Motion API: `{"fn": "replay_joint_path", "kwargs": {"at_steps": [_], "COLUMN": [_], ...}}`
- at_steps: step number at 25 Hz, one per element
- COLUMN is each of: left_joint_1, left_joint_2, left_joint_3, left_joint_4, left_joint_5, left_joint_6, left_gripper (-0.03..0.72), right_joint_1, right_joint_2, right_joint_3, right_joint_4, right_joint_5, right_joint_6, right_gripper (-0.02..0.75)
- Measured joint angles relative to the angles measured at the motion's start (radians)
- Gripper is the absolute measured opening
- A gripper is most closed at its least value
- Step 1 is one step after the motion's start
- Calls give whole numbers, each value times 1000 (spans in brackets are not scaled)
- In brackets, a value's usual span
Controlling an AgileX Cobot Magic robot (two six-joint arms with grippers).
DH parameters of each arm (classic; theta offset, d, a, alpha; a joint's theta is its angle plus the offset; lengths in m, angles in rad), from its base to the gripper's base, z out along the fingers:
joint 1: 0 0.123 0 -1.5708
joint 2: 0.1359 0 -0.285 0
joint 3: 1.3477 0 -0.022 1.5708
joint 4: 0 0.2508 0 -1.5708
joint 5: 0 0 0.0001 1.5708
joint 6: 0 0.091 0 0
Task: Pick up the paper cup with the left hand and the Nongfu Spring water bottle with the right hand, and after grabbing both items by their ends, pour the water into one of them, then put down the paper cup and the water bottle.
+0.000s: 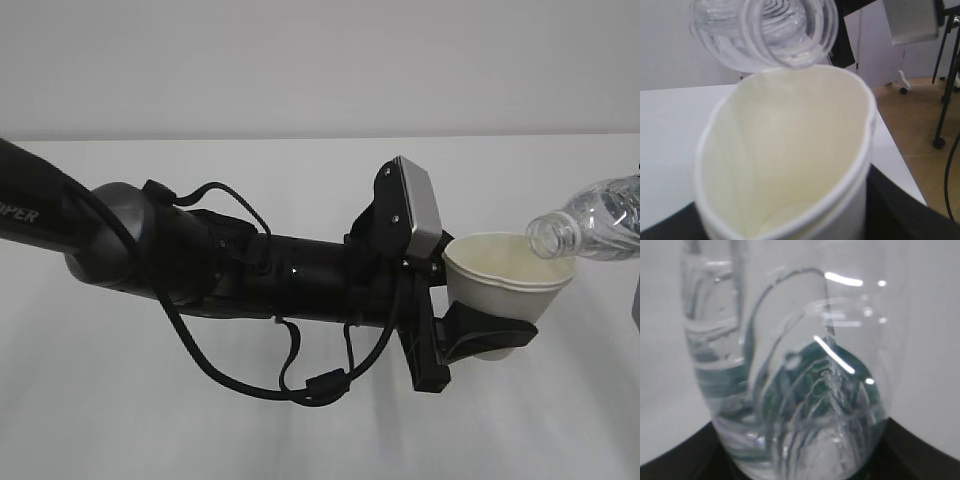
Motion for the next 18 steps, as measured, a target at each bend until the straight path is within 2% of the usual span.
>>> {"fn": "replay_joint_path", "kwargs": {"at_steps": [18], "left_joint_1": [-2], "left_joint_2": [0], "left_joint_3": [0], "left_joint_4": [2], "left_joint_5": [0], "left_joint_6": [0], "left_gripper": [430], "right_joint_1": [0], "right_joint_2": [0], "right_joint_3": [-9], "right_joint_4": [3], "right_joint_5": [-17], "right_joint_6": [-40], "right_gripper": [456]}}
